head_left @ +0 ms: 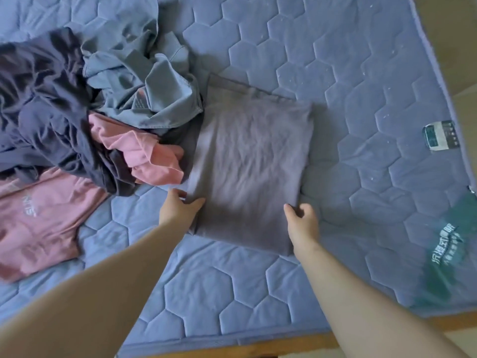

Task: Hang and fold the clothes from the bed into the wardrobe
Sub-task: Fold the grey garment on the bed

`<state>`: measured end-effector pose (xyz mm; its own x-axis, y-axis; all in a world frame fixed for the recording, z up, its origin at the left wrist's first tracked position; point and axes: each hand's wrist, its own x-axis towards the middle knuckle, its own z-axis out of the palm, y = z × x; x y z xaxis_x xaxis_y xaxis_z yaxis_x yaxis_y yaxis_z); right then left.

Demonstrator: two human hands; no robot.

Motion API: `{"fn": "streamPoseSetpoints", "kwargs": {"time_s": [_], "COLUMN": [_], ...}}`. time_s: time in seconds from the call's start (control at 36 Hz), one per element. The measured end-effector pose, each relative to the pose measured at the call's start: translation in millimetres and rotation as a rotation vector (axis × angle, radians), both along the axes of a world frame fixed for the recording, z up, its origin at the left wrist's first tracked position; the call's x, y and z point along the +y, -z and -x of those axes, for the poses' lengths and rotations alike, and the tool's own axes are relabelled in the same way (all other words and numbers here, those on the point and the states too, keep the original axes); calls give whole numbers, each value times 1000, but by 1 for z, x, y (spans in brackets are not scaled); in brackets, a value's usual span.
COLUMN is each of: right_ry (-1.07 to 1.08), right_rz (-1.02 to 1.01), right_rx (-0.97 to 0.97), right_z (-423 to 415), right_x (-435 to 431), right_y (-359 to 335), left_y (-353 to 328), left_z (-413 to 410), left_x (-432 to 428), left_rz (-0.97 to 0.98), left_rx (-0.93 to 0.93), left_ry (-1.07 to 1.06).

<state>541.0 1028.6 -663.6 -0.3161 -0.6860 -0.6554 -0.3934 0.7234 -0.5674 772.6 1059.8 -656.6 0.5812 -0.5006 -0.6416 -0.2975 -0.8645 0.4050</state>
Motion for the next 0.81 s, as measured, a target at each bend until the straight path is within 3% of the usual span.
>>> {"fn": "streamPoseSetpoints", "kwargs": {"time_s": [0.11,0.19,0.5,0.56,0.64,0.72,0.81], "right_ry": [-27,-19,189,147,12,-94,14], "right_rz": [-82,-143,26,-26,-190,-297,-200], "right_rx": [-33,-84,-99,-68,-33,-46,-81], "right_z": [-3,-2,10,20,46,50,45], "right_x": [10,19,43,59,88,96,78], "right_y": [4,6,-17,-20,-26,-24,-24], "left_y": [0,0,-29,-30,-32,-31,-29], "left_z": [-10,-20,-45,-40,-21,-15,-12], "left_x": [12,22,43,50,57,55,45], "left_rz": [3,-8,-30,-190,-416,-486,-421], "left_rx": [111,245,793,737,493,394,381], "left_ry": [113,49,-89,166,611,641,504]}}
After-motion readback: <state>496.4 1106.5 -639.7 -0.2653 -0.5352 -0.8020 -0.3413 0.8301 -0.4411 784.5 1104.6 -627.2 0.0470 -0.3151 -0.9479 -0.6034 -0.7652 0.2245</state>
